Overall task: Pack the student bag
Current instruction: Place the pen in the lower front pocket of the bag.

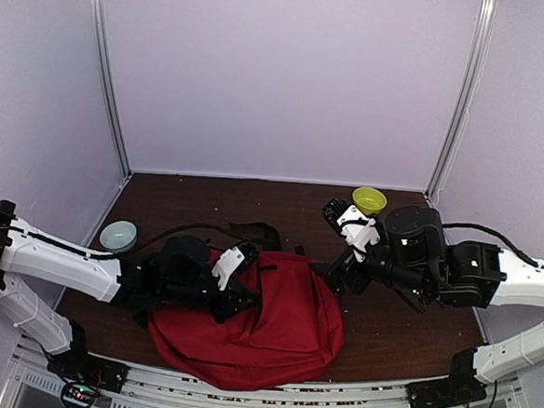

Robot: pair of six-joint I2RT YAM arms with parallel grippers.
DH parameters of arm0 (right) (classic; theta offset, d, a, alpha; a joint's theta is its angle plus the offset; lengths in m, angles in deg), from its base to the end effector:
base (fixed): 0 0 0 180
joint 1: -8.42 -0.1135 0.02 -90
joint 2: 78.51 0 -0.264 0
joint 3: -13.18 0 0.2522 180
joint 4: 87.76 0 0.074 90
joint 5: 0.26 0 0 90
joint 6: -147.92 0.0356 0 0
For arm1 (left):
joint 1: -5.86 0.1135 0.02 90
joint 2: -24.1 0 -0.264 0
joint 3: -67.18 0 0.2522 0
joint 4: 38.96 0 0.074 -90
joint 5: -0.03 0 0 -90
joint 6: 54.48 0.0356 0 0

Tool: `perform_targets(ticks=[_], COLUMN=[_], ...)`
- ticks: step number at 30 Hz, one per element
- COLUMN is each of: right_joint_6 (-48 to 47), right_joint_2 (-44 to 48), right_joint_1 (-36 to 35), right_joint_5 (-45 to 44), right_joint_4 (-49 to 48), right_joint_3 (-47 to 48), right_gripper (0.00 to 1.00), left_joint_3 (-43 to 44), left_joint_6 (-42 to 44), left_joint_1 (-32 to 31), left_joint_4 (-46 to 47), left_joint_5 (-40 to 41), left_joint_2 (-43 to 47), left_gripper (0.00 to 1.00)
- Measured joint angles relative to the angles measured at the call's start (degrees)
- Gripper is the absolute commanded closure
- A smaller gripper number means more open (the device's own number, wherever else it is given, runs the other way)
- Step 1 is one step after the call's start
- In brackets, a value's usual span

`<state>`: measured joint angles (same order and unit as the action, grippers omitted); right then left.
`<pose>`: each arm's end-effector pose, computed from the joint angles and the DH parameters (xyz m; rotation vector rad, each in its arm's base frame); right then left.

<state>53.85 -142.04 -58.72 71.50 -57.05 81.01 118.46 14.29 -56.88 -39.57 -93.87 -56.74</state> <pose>0.1075 0.2264 0.3208 -1.0113 1.7571 0.3780 0.1316 -0.2607 0.1947 0.8360 2.0819 -0.9201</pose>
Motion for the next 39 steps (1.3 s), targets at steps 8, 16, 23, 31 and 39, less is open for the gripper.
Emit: perform_targets(ticks=[8, 16, 23, 31, 39], right_joint_6=[0.1, 0.9, 1.1, 1.3, 1.3], right_joint_2=[0.0, 0.0, 0.0, 0.2, 0.2], right_joint_1=[0.0, 0.0, 0.0, 0.0, 0.0], right_joint_5=[0.0, 0.2, 0.4, 0.4, 0.4], right_joint_4=[0.0, 0.2, 0.5, 0.9, 1.3], right_joint_3=[0.0, 0.0, 0.0, 0.0, 0.0], right_gripper=[0.00, 0.00, 0.00, 0.00, 0.00], left_joint_3=[-1.5, -1.9, -2.6, -2.4, -2.1], left_joint_6=[-1.6, -2.9, -4.2, -4.9, -5.2], left_joint_1=[-0.3, -0.3, -0.3, -0.3, -0.3], left_joint_4=[-0.2, 1.9, 5.2, 8.7, 10.4], left_joint_5=[-5.8, -10.1, -12.8, -15.8, -19.2], left_joint_2=[-0.9, -1.6, -3.3, -5.9, -8.0], left_gripper=[0.72, 0.71, 0.71, 0.78, 0.97])
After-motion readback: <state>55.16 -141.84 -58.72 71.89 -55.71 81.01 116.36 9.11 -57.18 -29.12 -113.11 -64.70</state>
